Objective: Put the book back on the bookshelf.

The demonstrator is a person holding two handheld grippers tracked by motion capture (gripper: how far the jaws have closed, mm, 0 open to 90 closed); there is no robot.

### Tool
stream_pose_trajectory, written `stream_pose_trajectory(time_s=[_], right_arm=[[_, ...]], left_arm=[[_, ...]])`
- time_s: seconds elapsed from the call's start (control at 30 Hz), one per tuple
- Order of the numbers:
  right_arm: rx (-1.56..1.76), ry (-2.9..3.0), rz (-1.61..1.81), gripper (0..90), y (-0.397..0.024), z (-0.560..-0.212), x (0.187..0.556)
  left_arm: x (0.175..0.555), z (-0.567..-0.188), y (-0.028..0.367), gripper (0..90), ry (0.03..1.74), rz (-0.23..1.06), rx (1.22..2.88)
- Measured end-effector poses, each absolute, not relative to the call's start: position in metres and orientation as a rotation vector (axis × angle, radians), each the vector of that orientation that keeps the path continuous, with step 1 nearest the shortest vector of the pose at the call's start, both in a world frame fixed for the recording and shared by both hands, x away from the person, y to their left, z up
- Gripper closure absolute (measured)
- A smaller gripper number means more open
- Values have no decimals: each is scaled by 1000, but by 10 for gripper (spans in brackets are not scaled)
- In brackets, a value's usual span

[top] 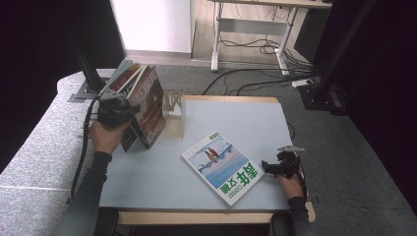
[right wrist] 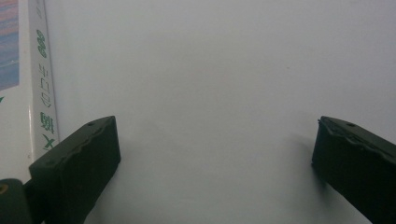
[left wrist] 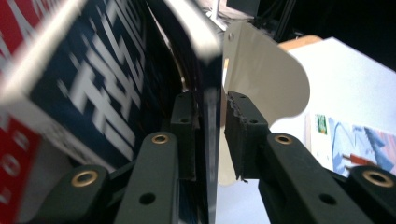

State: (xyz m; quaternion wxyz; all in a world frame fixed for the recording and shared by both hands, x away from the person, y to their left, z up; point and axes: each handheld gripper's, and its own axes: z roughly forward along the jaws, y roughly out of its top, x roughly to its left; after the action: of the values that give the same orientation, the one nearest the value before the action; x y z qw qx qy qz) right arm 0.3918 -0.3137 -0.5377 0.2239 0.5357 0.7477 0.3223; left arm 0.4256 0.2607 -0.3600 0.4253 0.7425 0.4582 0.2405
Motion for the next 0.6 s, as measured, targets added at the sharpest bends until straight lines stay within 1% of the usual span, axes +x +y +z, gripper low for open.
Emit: stream_pose_trajectory(time_s=[0.03,0.1,0.2,0.43,0.6], right_arm=[[1478,2064,889,6,-314,-538,392],[1478,2064,889,5,-314,-538,392],[1478,2064,889,6,-314,-538,392],[1478,2064,889,6,-314,-538,392],[1477,2064,889,6,-314,-538,392]], left_arm=[[425,-364,260,748,1149,606,1870],[425,-368,258,792,1152,626,1883],[426,-369,257,818,1156,625,1864],[431,-371,254,825,1166,634,1845],[430,-371,253,812,1160,636,1852]])
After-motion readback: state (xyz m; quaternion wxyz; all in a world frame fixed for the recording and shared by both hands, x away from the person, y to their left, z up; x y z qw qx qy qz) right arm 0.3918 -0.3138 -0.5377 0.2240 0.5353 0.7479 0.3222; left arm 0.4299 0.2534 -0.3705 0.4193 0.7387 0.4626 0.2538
